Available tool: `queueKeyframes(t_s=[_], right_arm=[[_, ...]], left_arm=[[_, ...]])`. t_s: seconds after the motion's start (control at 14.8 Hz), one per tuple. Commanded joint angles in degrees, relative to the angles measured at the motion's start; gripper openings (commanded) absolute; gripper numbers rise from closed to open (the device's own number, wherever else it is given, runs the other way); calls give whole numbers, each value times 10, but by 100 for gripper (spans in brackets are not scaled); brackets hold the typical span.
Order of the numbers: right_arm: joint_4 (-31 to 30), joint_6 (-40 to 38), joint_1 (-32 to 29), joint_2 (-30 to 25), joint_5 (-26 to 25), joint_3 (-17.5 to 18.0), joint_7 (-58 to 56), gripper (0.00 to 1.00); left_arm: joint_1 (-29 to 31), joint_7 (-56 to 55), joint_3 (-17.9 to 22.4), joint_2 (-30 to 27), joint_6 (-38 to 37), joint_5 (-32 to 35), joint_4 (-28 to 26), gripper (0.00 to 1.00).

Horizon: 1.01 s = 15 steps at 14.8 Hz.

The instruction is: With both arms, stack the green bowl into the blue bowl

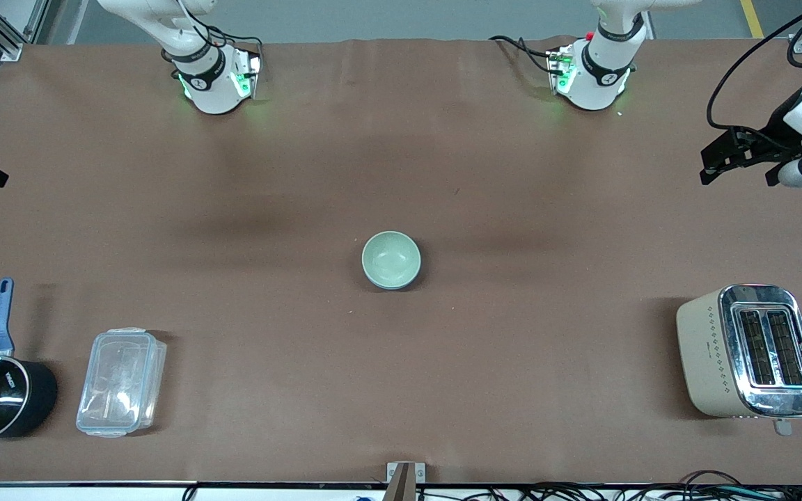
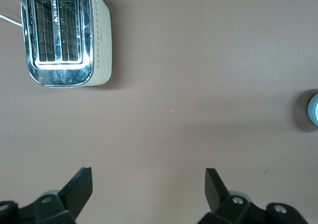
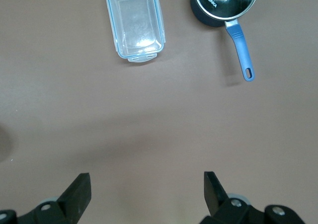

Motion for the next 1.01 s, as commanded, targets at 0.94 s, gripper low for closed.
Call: queueKeyframes(t_s=[0.94], right_arm=[[-36, 12, 10, -25, -3, 18, -9, 100]], left_arm=[[-2, 7, -2, -4, -4, 0, 6, 100]])
